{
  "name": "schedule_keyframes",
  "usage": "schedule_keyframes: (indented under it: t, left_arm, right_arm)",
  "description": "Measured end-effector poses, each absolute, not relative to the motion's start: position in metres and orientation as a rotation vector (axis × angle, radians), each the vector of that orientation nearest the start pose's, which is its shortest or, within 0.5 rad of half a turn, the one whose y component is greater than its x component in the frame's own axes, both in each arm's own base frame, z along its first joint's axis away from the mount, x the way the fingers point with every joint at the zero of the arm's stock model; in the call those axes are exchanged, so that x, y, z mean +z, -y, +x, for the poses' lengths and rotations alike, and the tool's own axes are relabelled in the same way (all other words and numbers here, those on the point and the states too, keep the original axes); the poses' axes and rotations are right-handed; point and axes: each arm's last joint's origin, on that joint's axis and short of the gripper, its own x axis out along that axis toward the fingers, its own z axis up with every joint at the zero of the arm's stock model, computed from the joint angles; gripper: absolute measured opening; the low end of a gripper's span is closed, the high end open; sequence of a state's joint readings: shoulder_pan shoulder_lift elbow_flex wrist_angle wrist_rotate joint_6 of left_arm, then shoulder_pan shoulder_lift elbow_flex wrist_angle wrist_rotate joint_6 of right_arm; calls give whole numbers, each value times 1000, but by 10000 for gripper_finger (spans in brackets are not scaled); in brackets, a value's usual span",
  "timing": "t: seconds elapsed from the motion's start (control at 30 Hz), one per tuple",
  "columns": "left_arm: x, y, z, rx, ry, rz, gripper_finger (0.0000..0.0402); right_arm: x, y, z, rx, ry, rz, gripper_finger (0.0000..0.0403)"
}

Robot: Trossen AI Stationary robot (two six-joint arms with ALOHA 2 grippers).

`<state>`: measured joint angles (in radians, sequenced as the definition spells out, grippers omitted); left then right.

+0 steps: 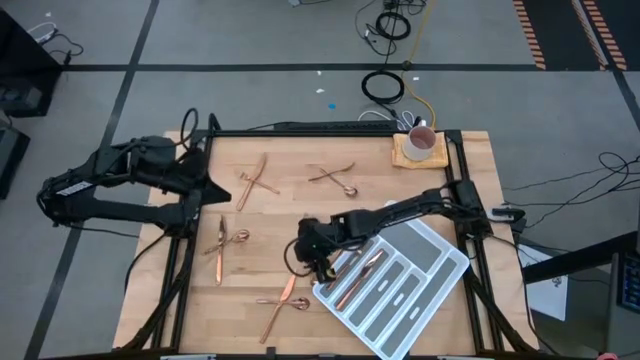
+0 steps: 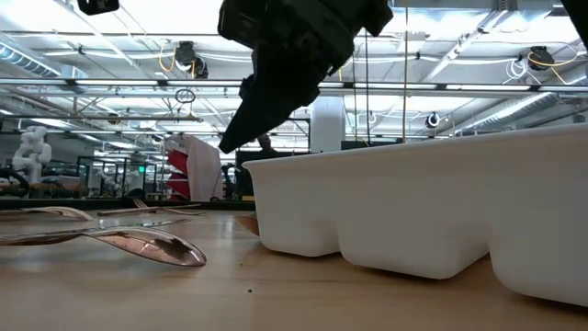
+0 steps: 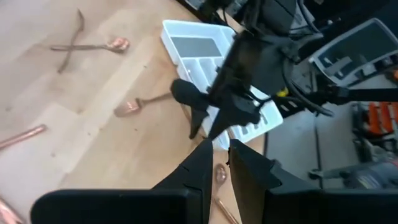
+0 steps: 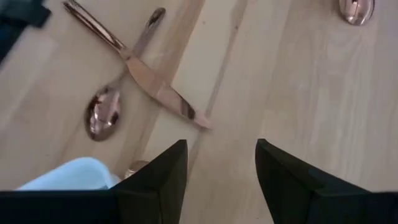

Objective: Sort silverware
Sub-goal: Put the gold knife into the silverware tray

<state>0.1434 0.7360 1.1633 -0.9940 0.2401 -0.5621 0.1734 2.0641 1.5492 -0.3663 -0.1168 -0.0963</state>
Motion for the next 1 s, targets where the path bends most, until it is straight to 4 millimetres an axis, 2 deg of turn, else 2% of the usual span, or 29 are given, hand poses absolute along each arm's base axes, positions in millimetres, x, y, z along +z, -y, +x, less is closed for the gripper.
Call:
schedule_keyframes:
  t: [0.17, 0.3, 0.47, 0.63, 0.77, 1.0]
  left_arm:
    - [385, -9, 105, 99, -570, -647, 59]
    - [379, -9, 112, 96, -630, -653, 59]
    - [377, -10, 117, 83, -646, -623, 59]
    - [377, -10, 118, 64, -651, -570, 59]
    - [377, -10, 117, 62, -649, -566, 59]
    - [376, -10, 116, 58, -664, -543, 59]
  right_arm:
    - [205, -89, 456, 297, -818, -154, 176]
    - [204, -100, 482, 345, -804, -243, 176]
    - [194, -109, 504, 421, -947, -344, 176]
    - [189, -122, 513, 538, -1000, -522, 176]
    - [184, -135, 511, 605, -1004, -580, 176]
    - [184, -144, 510, 635, -977, -625, 176]
